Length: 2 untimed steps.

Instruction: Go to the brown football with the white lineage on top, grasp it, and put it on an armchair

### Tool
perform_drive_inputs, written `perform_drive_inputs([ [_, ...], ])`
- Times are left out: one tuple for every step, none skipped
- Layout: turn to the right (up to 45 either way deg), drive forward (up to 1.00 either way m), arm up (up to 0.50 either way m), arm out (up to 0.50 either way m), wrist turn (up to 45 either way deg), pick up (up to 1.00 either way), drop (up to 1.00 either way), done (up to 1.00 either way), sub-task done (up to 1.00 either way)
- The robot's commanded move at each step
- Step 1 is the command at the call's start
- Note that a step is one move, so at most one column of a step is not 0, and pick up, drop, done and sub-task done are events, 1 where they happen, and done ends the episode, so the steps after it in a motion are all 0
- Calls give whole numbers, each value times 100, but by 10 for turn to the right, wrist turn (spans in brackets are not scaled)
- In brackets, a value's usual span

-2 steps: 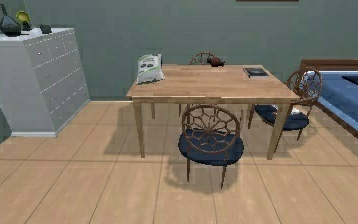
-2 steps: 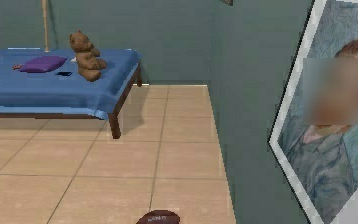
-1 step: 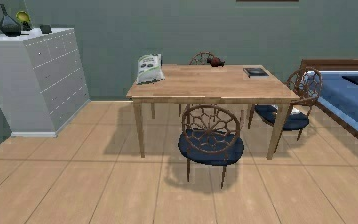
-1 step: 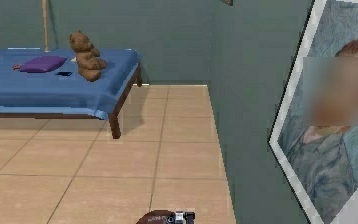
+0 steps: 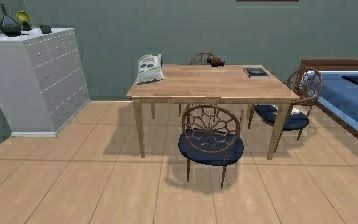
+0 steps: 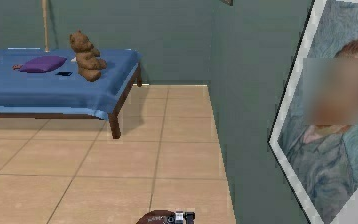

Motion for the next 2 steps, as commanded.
perform_drive_inputs([
  [0, 0, 0, 0, 450, 0, 0, 0, 0],
  [0, 0, 0, 0, 450, 0, 0, 0, 0],
])
